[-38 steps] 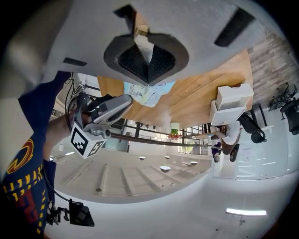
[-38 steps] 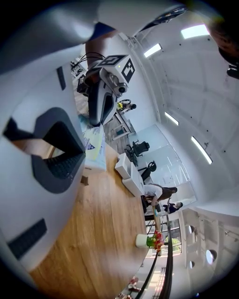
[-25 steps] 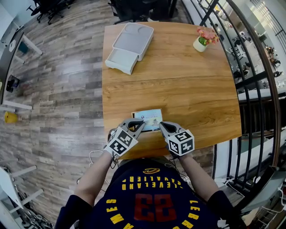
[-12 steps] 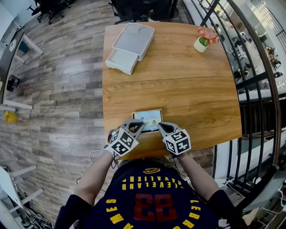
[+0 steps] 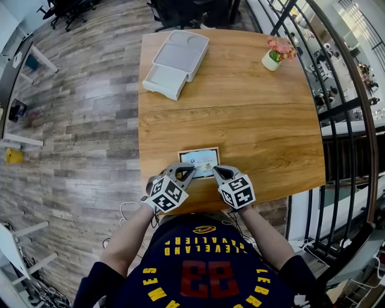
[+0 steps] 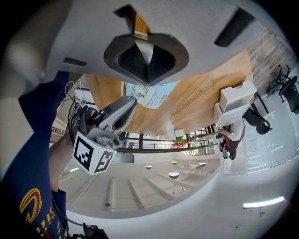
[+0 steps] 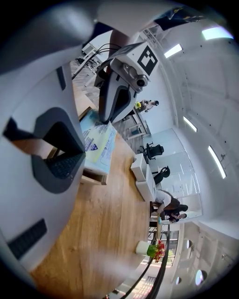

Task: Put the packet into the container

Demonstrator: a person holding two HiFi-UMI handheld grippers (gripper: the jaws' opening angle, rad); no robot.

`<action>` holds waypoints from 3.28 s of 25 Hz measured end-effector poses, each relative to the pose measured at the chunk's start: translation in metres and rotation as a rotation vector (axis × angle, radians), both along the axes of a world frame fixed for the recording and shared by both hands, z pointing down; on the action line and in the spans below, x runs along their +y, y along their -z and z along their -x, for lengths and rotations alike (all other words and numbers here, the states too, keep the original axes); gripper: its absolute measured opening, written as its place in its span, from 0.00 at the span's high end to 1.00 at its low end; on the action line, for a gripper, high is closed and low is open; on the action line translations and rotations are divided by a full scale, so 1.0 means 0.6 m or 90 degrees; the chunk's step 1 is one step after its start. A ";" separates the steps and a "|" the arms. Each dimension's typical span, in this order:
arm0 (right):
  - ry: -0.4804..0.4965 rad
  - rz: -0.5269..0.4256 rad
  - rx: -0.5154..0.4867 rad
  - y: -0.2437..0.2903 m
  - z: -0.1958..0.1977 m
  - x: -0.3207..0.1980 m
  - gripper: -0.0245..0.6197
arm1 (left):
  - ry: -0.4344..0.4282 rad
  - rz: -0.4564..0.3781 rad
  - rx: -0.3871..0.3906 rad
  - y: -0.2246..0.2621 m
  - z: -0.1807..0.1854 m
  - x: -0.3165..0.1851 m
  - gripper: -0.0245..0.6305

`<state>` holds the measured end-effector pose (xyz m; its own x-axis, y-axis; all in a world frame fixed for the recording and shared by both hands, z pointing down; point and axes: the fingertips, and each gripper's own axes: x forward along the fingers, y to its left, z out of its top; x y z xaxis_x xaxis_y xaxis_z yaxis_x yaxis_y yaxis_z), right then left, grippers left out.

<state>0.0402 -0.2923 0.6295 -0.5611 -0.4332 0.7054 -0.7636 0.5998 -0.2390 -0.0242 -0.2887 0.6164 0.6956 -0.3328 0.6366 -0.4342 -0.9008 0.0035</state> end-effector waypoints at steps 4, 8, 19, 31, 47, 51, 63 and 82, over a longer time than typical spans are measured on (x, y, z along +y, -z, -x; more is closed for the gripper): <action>0.001 0.002 0.003 -0.003 0.001 -0.002 0.95 | 0.002 0.004 -0.004 -0.009 0.002 -0.006 0.95; 0.002 0.006 0.008 -0.009 0.004 -0.002 0.95 | -0.001 0.003 -0.011 -0.018 0.006 -0.007 0.95; 0.017 0.015 0.067 -0.020 0.008 -0.005 0.95 | -0.006 0.006 -0.056 -0.041 0.008 -0.012 0.95; 0.034 0.023 0.106 -0.011 0.013 -0.003 0.85 | 0.020 0.036 -0.058 -0.045 0.005 -0.008 0.92; -0.015 0.001 0.054 0.023 0.014 -0.015 0.82 | 0.110 0.063 0.057 0.020 0.020 -0.011 0.78; -0.027 -0.007 0.023 0.043 0.020 -0.017 0.82 | 0.150 0.056 0.131 0.080 0.018 -0.020 0.78; -0.080 -0.032 -0.100 0.134 0.018 -0.016 0.91 | 0.289 0.036 0.324 0.218 0.053 -0.034 0.78; -0.092 -0.113 -0.256 0.309 0.029 -0.018 0.95 | 0.278 0.013 0.381 0.325 0.057 -0.029 0.95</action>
<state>0.0231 -0.3031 0.4443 -0.6995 -0.6220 0.3518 -0.7104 0.5519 -0.4367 -0.0582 -0.3060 0.4216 0.7324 -0.6513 0.1982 -0.6716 -0.6436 0.3669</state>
